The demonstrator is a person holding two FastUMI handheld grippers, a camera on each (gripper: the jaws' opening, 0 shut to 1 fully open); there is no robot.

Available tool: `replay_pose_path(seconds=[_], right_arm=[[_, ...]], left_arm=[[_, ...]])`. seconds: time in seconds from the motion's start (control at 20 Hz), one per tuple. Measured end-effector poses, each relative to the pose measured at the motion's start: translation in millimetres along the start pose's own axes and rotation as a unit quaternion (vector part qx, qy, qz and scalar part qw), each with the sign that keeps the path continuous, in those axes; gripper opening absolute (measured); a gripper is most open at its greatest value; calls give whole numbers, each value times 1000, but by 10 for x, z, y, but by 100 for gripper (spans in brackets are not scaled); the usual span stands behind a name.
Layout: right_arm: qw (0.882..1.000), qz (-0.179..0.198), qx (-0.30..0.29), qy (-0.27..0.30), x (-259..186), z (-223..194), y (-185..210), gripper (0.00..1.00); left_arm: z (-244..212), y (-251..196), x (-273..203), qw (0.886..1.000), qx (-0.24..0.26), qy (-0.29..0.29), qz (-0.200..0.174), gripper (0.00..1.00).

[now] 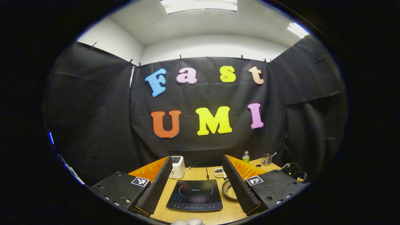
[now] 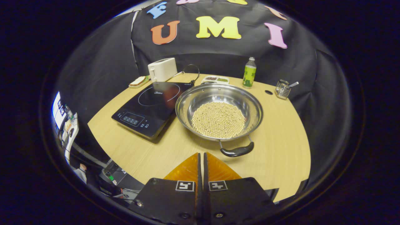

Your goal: First push the handle of the pot to place it horizontally, then grasp the pot with both hands and set it on the induction cooktop.

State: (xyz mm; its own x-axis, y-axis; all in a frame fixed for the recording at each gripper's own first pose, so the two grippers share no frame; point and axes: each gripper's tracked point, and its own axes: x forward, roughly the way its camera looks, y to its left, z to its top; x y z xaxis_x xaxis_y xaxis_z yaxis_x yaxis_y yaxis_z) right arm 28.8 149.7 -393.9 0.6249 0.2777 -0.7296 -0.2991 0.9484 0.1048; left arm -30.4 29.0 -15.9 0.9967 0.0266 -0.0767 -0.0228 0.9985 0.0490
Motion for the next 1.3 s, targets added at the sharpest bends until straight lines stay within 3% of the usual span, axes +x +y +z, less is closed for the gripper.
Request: replay_pose_path(seconds=[0.35, 0.75, 0.8, 0.85, 1.3], right_arm=[[1000, -6, 5, 28, 383, 44, -220, 1], [999, 12, 15, 40, 315, 3, -514, 4], [999, 13, 15, 42, 315, 1, -564, 0], [999, 12, 13, 43, 325, 11, -630, 4], [999, -4, -13, 45, 370, 182, -1253, 1]], left_arm=[[-103, 45, 27, 999, 12, 18, 30, 96], [-127, -45, 240, 998, 16, 25, 53, 96], [-114, -74, 278, 998, 16, 24, 55, 96], [-122, -108, 308, 998, 16, 24, 56, 96], [-186, -459, 587, 998, 8, 30, 61, 96]])
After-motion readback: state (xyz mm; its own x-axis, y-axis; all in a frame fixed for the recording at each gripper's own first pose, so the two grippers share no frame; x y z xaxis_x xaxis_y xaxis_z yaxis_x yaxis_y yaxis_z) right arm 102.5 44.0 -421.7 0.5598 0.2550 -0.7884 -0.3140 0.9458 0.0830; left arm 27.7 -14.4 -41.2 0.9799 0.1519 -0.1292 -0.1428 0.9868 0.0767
